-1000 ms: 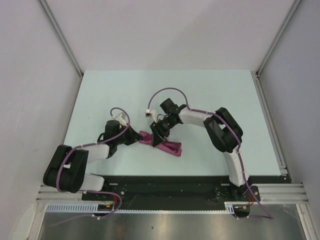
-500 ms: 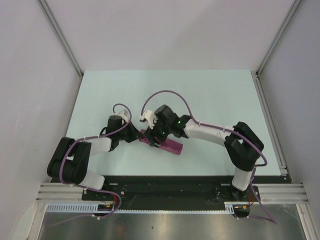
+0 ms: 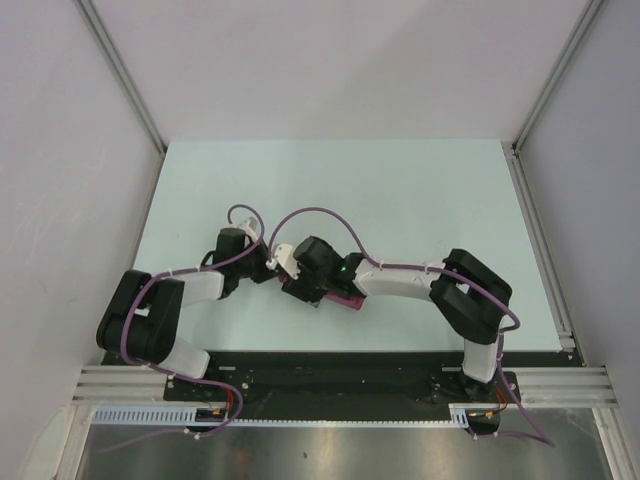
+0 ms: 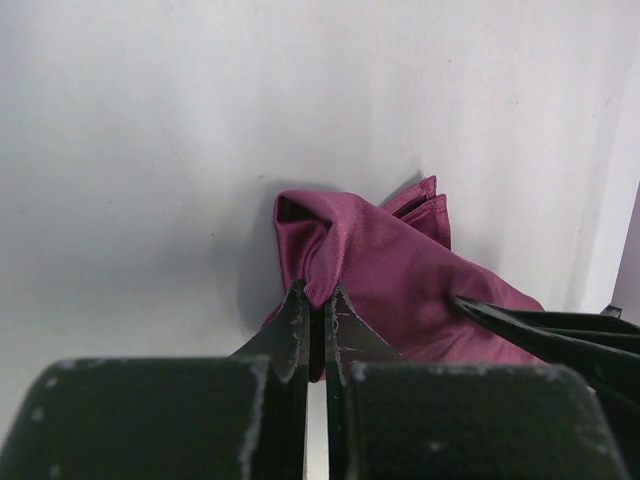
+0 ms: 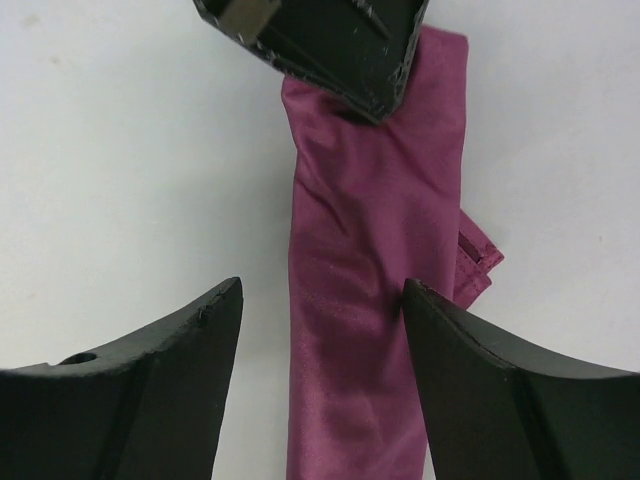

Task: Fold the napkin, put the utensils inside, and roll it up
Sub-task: Roll the napkin with the utensil

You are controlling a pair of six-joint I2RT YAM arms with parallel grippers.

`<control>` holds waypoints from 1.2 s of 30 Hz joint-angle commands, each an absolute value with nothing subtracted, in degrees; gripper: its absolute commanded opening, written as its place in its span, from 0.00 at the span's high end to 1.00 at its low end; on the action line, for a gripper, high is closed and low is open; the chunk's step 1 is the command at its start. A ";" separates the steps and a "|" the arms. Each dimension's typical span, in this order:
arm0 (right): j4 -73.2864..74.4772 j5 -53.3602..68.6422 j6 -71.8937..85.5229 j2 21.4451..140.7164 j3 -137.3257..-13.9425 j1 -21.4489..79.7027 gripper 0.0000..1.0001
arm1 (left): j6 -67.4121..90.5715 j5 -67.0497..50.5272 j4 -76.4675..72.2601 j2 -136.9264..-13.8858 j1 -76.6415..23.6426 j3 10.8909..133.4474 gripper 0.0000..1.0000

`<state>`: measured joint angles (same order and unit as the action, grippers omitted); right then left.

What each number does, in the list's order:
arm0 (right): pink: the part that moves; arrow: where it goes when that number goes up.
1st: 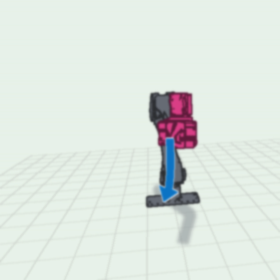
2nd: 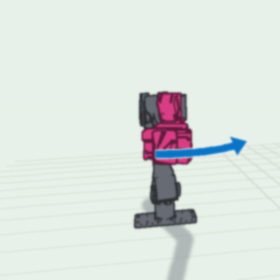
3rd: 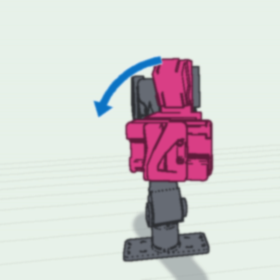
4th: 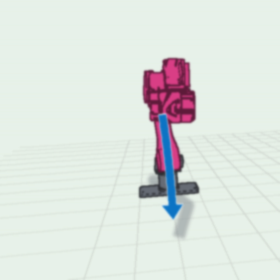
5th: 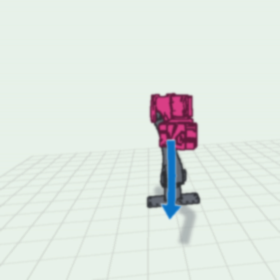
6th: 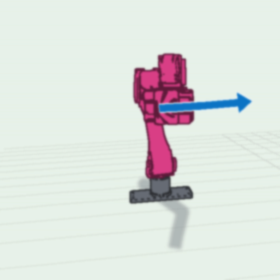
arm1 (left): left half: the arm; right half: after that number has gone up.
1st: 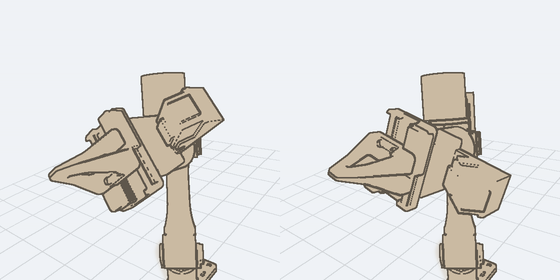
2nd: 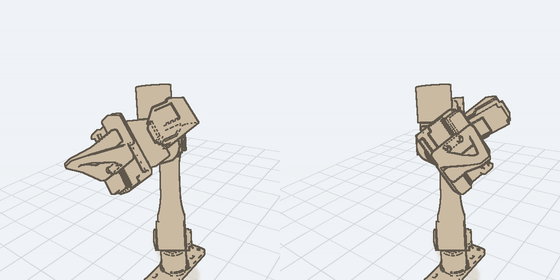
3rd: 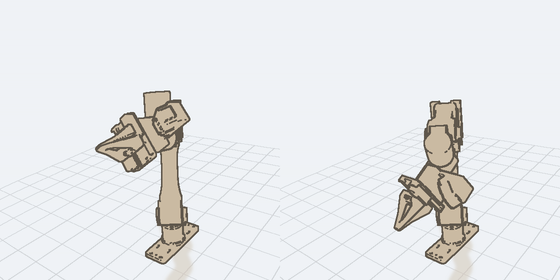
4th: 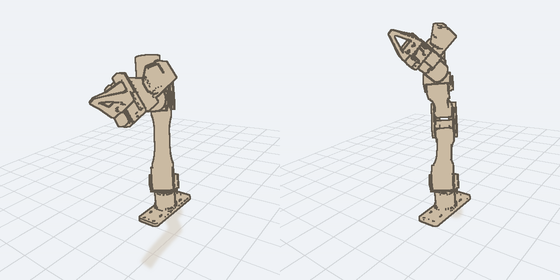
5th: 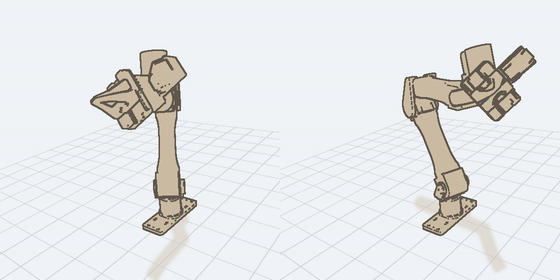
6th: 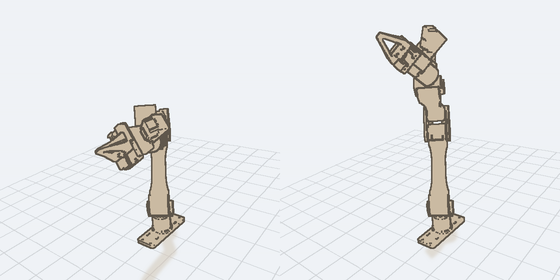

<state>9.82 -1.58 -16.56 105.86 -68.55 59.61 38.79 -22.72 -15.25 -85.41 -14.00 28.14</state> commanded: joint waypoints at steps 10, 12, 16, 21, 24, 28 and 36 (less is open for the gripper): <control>9.31 -6.51 -17.67 112.32 -72.07 58.28 0.32 | 36.83 -22.67 -13.27 -85.43 -13.71 30.50 0.98; 11.15 -4.24 -16.97 113.29 -73.21 56.87 0.34 | 36.91 -23.03 -13.54 -84.91 -13.71 30.67 0.93; 13.71 3.67 -15.30 114.96 -74.27 54.15 0.41 | 37.18 -22.33 -13.01 -82.19 -13.27 31.03 0.67; 16.34 18.06 -12.57 115.92 -74.71 49.85 0.52 | 37.09 -19.26 -11.52 -77.97 -12.13 30.76 0.42; 17.92 27.31 -10.91 117.15 -75.32 47.73 0.59 | 36.74 -17.85 -10.90 -75.15 -11.95 29.71 0.35; 19.16 38.21 -8.97 118.74 -76.55 44.74 0.67 | 35.60 -19.41 -11.69 -73.13 -11.95 28.04 0.31; 19.68 54.13 -5.98 121.81 -78.75 41.84 0.69 | 35.94 -23.73 -15.81 -73.65 -12.04 24.70 0.30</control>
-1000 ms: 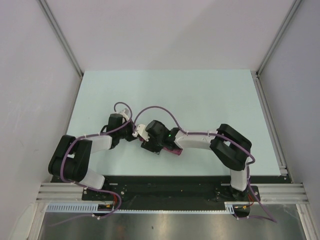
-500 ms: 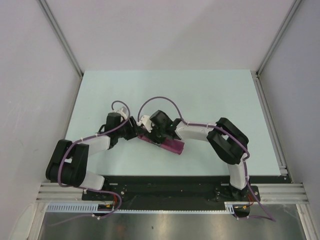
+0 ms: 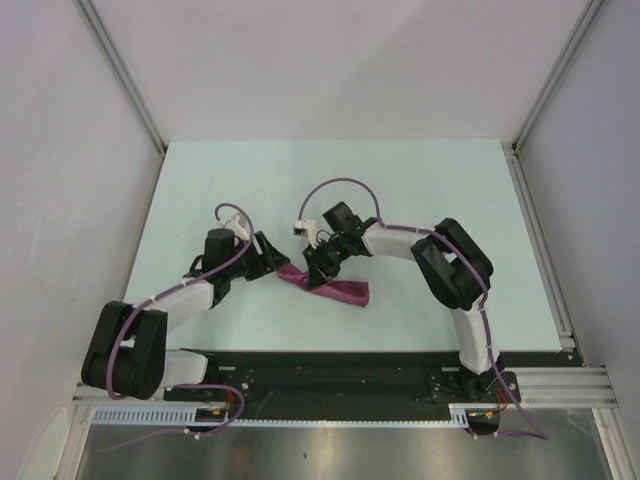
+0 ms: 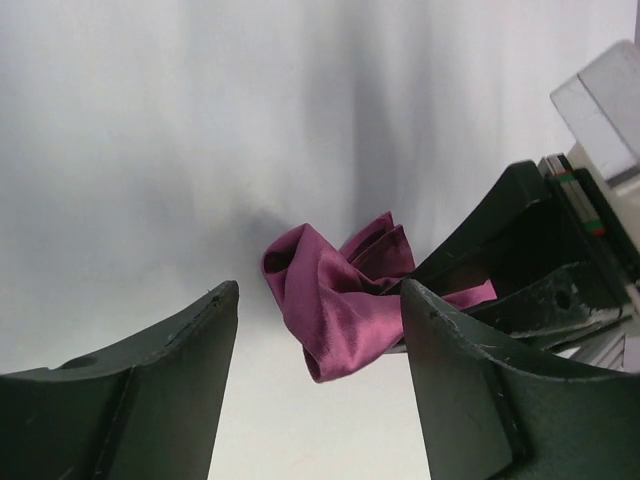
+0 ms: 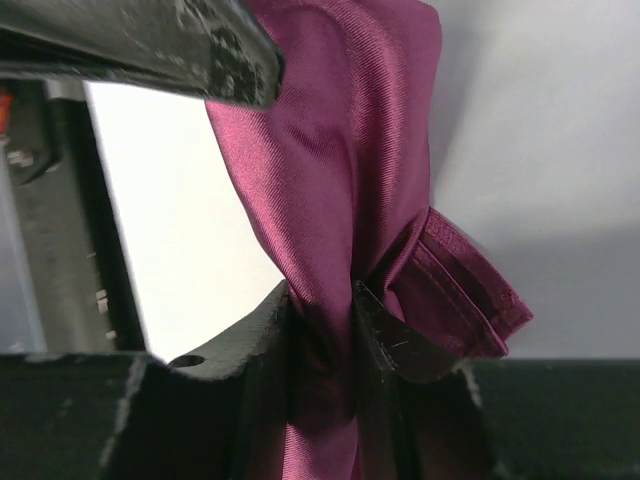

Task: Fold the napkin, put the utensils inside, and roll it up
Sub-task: Roll the napkin with the utensil

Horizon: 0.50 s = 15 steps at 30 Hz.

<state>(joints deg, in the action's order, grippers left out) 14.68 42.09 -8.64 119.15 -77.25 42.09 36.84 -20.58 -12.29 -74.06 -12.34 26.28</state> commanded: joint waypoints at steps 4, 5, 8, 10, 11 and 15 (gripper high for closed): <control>20.65 57.03 -5.28 123.66 -79.89 41.14 0.69 | 36.74 -25.31 -18.54 -74.09 -12.30 23.56 0.31; 20.74 57.48 -4.75 124.45 -80.33 40.96 0.69 | 36.65 -25.57 -18.89 -74.00 -12.39 23.21 0.32; 21.00 58.88 -3.96 125.94 -81.12 39.91 0.69 | 36.91 -26.28 -19.60 -74.18 -12.83 22.59 0.35; 21.01 59.59 -3.78 126.82 -81.82 39.29 0.68 | 37.00 -26.37 -20.12 -74.27 -13.01 22.06 0.39; 21.01 59.85 -3.69 127.44 -82.00 39.20 0.68 | 37.09 -26.37 -20.30 -74.62 -13.09 21.97 0.41; 21.53 60.47 -3.60 128.67 -82.88 39.02 0.68 | 37.70 -27.16 -21.88 -76.72 -13.27 21.62 0.49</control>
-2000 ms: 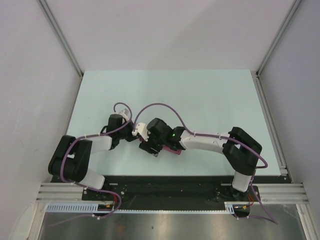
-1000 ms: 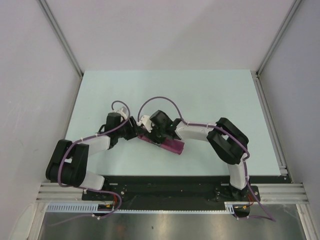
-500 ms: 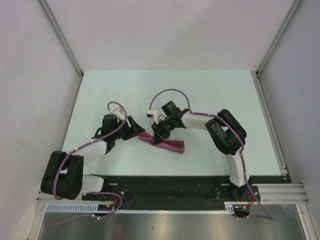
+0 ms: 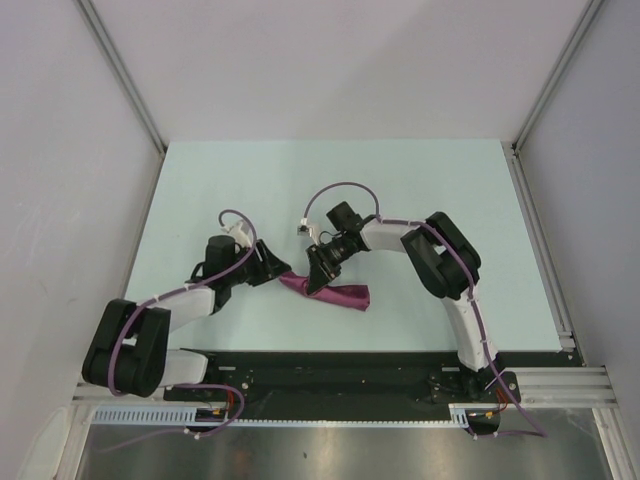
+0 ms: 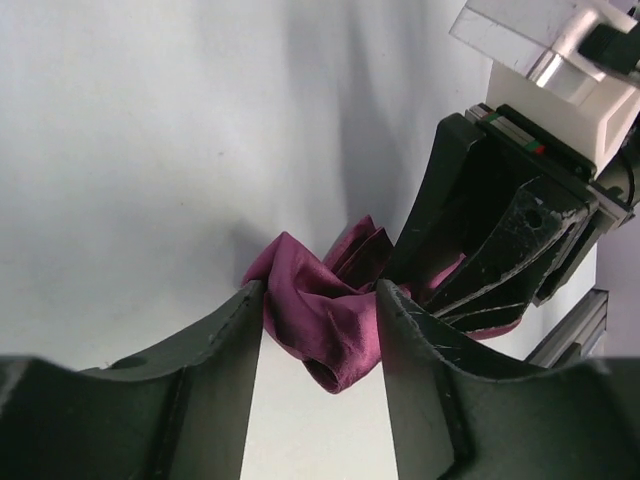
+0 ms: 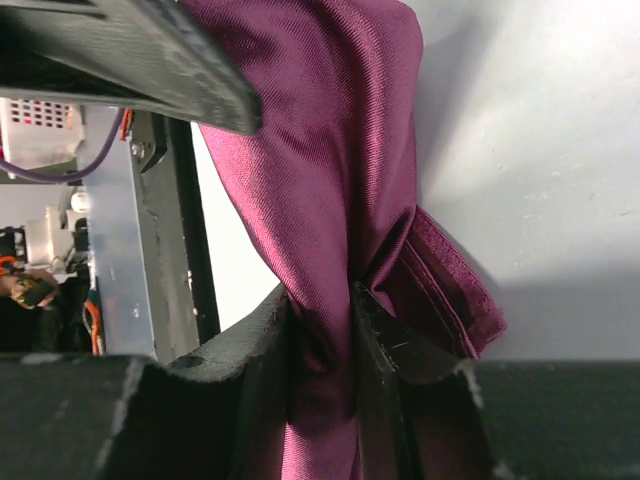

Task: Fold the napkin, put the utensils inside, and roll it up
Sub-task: Roll the napkin with the utensil

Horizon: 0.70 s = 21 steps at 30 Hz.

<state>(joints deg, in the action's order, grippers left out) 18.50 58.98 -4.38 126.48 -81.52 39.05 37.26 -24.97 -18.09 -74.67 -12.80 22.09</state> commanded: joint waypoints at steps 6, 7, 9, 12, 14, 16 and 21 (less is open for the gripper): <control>21.54 59.77 -2.99 128.85 -83.06 38.41 0.62 | 38.76 -27.69 -24.78 -80.06 -13.27 22.06 0.85; 21.01 59.59 -2.38 128.33 -83.06 38.32 0.56 | 38.76 -27.51 -24.44 -80.94 -13.27 22.76 0.89; 20.74 58.71 -1.94 127.62 -83.14 37.97 0.52 | 38.50 -27.07 -23.73 -82.00 -13.27 23.46 0.92; 20.92 56.69 -1.06 125.43 -83.49 37.10 0.47 | 38.50 -27.07 -23.38 -83.67 -13.27 24.69 0.94; 21.79 55.56 -1.23 123.76 -84.02 36.57 0.45 | 38.50 -27.25 -23.12 -84.63 -13.27 25.40 0.94; 22.58 53.54 -1.67 122.53 -84.29 35.95 0.42 | 38.06 -27.16 -22.24 -85.16 -13.27 26.19 0.95; 21.10 46.25 -1.33 116.73 -82.54 35.86 0.36 | 37.27 -26.81 -20.74 -86.39 -13.27 27.24 0.96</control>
